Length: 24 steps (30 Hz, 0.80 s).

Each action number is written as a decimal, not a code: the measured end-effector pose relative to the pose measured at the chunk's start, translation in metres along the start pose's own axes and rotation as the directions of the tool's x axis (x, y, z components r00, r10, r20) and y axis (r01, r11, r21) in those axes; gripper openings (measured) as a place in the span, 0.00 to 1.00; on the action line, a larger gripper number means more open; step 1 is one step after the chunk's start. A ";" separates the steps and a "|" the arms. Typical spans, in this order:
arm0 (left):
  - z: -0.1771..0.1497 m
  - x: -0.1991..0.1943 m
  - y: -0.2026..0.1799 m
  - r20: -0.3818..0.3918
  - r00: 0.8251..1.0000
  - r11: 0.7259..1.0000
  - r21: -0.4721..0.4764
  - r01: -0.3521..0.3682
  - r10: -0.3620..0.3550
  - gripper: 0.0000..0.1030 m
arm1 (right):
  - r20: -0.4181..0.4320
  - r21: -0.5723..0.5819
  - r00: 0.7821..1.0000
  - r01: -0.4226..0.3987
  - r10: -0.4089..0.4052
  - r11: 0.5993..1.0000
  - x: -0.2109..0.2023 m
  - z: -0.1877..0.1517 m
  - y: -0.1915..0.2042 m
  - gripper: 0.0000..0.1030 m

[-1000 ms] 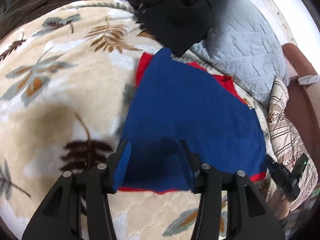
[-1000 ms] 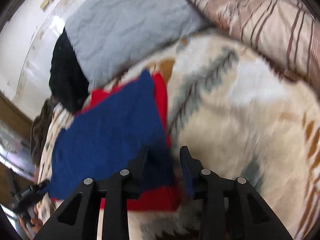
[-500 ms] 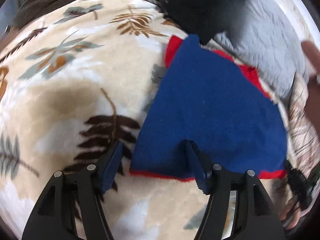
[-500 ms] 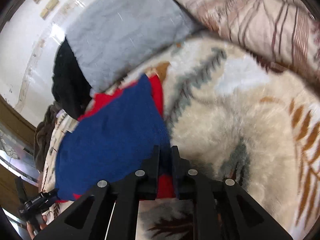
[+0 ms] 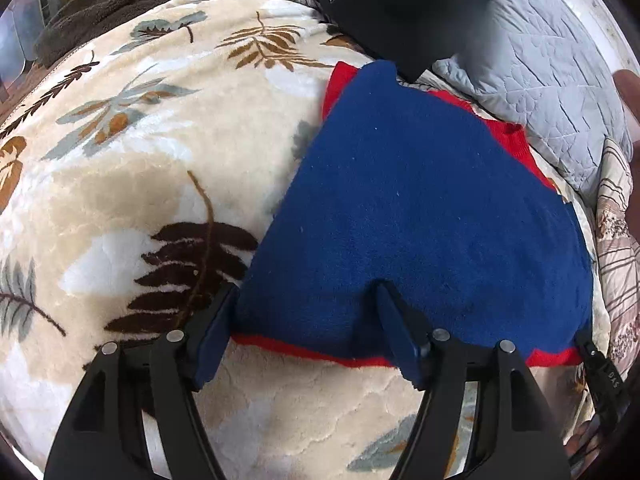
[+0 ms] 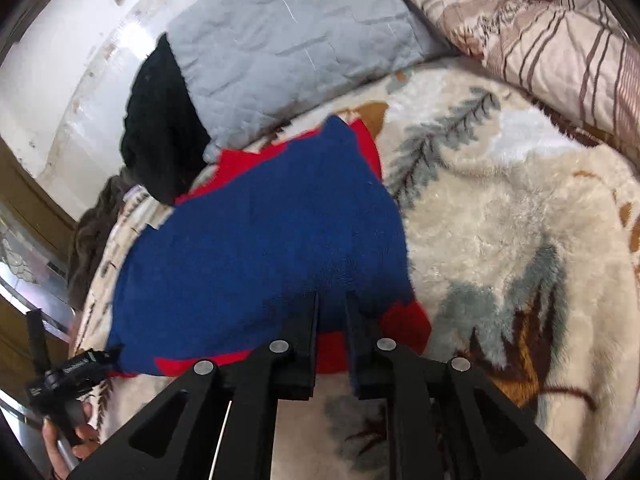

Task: Fold small clothes
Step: 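Release the hem and smooth the folded sweater flat with both grippers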

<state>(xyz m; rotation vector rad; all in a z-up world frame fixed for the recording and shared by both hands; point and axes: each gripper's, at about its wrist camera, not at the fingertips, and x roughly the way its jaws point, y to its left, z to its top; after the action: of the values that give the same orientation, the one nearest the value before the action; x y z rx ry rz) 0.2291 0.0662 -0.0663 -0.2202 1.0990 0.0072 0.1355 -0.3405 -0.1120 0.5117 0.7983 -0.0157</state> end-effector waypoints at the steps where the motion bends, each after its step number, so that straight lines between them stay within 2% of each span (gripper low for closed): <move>1: -0.002 -0.002 0.000 0.004 1.000 1.000 0.000 -0.001 0.001 0.68 | -0.019 -0.008 1.000 0.002 -0.002 1.000 -0.002 -0.002 0.003 0.17; 2: -0.003 -0.003 0.000 0.004 1.000 1.000 -0.002 -0.001 0.001 0.68 | -0.033 -0.023 0.999 0.015 -0.015 1.000 -0.001 -0.004 0.005 0.22; 4: -0.007 -0.003 -0.001 0.002 1.000 1.000 -0.005 -0.003 0.003 0.68 | -0.071 -0.053 0.996 0.048 -0.052 0.997 0.008 -0.008 0.005 0.22; 7: -0.008 -0.005 -0.006 -0.005 1.000 1.000 0.017 -0.021 0.021 0.69 | -0.070 -0.033 0.996 0.057 -0.059 0.998 0.004 -0.007 0.005 0.21; 9: -0.009 -0.008 -0.008 -0.009 1.000 0.999 0.026 -0.026 0.027 0.68 | -0.058 -0.007 0.997 0.053 -0.053 0.999 -0.005 -0.006 0.008 0.24; 15: -0.019 -0.017 -0.010 -0.002 0.999 0.997 0.059 -0.042 0.043 0.68 | -0.097 -0.051 0.990 0.094 -0.099 0.994 -0.008 -0.015 0.006 0.22; 24: -0.027 -0.032 -0.019 0.047 0.997 0.989 0.129 -0.072 0.067 0.68 | -0.060 0.022 0.996 0.064 -0.062 0.998 -0.029 -0.012 -0.007 0.25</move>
<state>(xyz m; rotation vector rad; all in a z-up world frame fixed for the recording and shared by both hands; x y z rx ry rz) 0.1927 0.0460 -0.0466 -0.0640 1.0596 0.0022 0.1058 -0.3467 -0.1021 0.5112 0.8728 -0.0688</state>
